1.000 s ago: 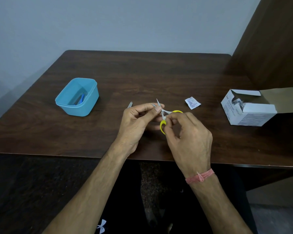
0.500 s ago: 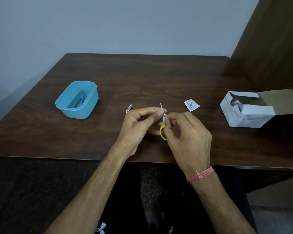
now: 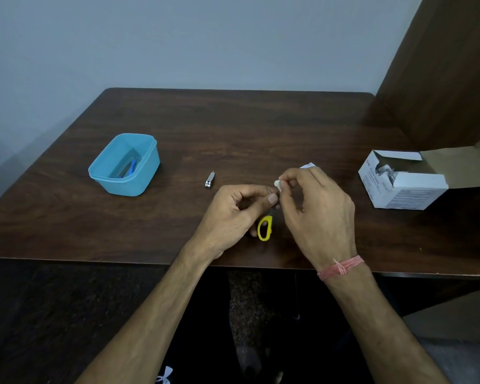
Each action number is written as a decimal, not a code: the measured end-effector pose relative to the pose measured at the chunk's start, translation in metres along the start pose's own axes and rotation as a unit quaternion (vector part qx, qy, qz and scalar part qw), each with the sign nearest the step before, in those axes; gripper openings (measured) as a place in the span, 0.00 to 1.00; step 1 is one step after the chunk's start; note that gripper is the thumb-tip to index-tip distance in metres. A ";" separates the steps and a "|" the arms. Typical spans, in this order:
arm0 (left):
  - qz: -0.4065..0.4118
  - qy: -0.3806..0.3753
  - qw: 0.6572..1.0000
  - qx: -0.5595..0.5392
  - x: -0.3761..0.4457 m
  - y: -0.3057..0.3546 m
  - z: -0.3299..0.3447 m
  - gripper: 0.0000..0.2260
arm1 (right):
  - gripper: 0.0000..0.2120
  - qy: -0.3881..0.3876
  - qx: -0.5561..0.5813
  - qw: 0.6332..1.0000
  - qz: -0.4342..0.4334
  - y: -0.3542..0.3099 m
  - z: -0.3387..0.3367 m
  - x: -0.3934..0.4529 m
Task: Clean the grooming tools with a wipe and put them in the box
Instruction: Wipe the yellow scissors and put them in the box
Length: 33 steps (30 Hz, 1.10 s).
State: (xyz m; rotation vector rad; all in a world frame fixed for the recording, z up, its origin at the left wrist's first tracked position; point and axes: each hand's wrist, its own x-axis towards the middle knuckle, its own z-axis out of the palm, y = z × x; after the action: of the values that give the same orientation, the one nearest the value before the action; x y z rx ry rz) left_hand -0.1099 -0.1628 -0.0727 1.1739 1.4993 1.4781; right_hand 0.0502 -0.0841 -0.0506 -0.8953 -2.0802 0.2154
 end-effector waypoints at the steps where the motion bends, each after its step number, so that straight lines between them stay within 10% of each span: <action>1: -0.001 0.001 1.000 0.005 0.000 -0.001 0.000 0.07 | 0.02 -0.005 0.002 1.000 -0.007 0.000 -0.001 -0.001; 19: -0.002 0.077 0.995 -0.057 0.004 -0.004 -0.003 0.06 | 0.05 -0.152 0.301 0.927 0.167 0.015 -0.004 -0.020; 33: 0.011 0.088 0.991 -0.098 0.005 -0.004 0.000 0.10 | 0.03 0.006 0.398 0.864 0.307 0.006 0.015 -0.020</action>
State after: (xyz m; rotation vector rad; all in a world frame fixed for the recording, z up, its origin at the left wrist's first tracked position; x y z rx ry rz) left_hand -0.1121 -0.1584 -0.0760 0.9669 1.4208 1.7399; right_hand 0.0494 -0.0909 -0.0758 -0.9670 -1.3894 1.2947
